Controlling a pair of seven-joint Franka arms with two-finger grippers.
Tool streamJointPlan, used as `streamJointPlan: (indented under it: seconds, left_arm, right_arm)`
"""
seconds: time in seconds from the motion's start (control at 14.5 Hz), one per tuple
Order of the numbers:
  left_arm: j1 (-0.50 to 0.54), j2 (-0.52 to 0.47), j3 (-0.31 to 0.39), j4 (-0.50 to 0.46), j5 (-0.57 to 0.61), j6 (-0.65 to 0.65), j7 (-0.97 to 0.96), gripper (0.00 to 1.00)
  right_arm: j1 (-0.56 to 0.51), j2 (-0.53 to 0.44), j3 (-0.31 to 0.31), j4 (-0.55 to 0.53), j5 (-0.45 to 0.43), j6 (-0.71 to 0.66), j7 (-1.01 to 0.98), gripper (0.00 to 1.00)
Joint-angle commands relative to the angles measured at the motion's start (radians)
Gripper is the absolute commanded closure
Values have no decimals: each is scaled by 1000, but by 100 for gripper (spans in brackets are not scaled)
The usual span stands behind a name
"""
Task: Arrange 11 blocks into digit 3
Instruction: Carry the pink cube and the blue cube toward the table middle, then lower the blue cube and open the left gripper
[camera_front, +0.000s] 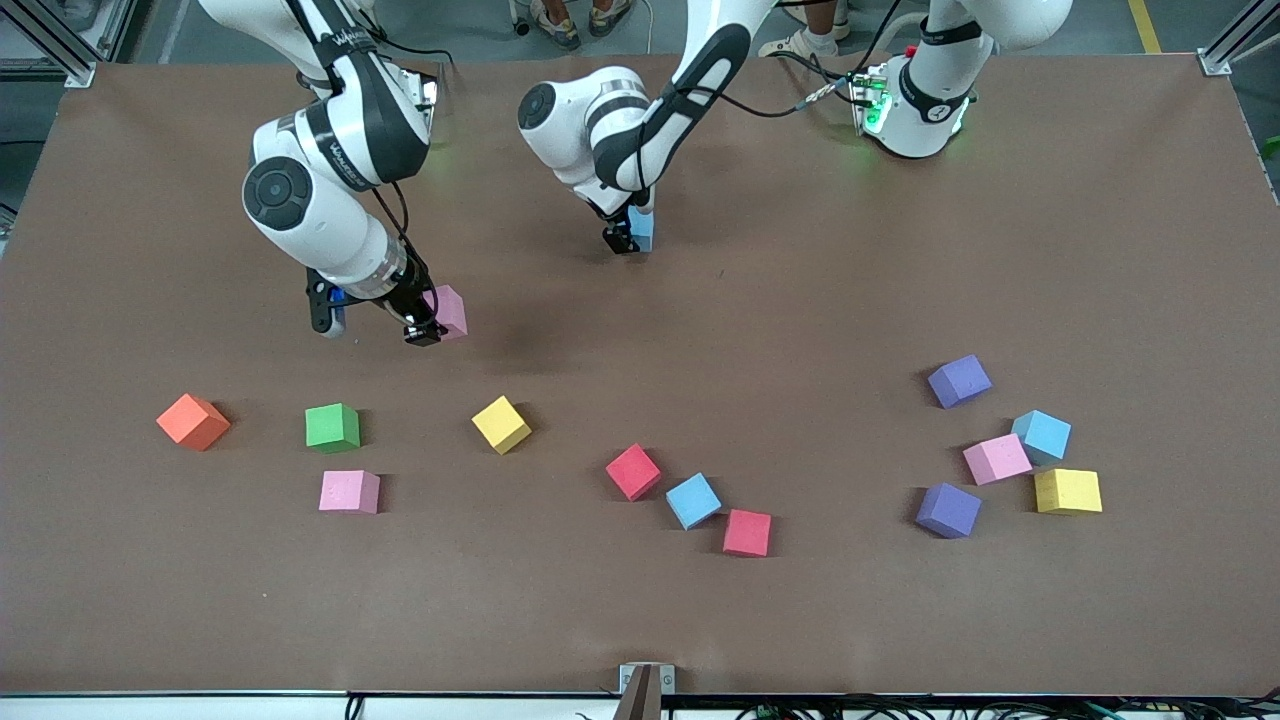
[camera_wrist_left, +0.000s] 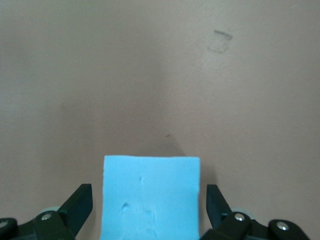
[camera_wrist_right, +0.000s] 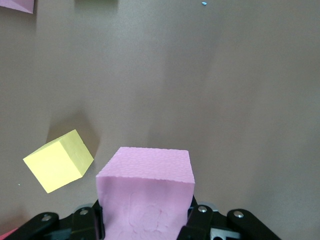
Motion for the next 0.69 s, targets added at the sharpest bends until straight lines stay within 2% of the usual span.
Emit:
streamJointPlan:
  seconds: [0.0,0.34,0.62]
  left_arm:
    - [0,-79,-13,-21,9,-63,-187,0]
    - [32,-144,-13,-21,0,-116,-144,0]
    - [34,-99,-11,-22,1,-97,-135,0]
  right_arm:
    - [-23,-34,21,-43,23,11,6,100]
    - [-20,-36,21,-57,42,13,7,100]
    - [-14,-37,43,-72,69,17,52,100]
